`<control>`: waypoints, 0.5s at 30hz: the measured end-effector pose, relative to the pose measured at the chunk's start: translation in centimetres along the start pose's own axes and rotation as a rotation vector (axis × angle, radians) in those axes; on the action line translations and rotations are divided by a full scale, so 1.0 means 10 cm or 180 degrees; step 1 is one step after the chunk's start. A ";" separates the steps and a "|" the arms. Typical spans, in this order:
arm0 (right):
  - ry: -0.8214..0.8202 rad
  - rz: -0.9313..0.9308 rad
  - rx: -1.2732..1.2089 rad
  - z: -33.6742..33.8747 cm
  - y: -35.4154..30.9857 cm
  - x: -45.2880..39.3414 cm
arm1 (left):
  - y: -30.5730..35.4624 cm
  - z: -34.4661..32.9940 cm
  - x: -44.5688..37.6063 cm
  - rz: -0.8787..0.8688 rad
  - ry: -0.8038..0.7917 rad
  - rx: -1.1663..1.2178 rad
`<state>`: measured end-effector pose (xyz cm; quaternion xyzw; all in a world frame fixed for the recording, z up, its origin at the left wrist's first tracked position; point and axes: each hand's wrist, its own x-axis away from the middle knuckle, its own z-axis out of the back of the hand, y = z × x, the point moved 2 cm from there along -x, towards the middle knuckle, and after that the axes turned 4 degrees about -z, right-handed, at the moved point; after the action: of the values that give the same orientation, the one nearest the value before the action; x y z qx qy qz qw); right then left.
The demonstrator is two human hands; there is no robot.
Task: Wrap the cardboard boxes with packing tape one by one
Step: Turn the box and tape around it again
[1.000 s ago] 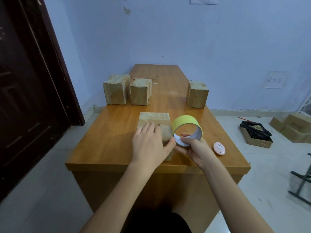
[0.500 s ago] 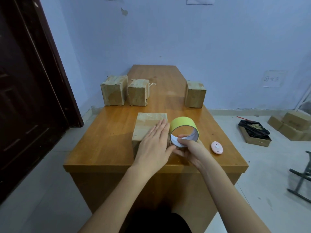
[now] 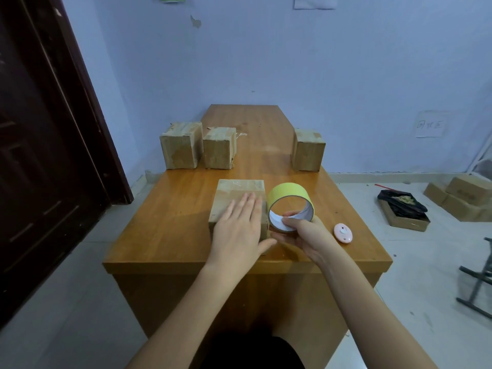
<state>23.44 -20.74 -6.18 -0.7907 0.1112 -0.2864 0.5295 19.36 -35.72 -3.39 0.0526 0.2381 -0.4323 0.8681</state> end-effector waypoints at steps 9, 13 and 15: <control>-0.0053 0.0165 0.0293 -0.06 0.06 0.05 | 0.05 0.02 -0.07 0.0166 0.0411 0.0454; -0.0044 0.0184 0.0559 -0.12 0.00 0.10 | 0.06 0.04 -0.10 0.0290 0.0465 0.0599; -0.0106 0.0403 0.0565 -0.12 -0.06 0.13 | 0.05 0.02 -0.08 0.0360 0.0457 0.0711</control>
<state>23.70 -22.03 -4.89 -0.7368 0.1263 -0.2479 0.6162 19.45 -34.88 -2.93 0.1931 0.2467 -0.4017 0.8605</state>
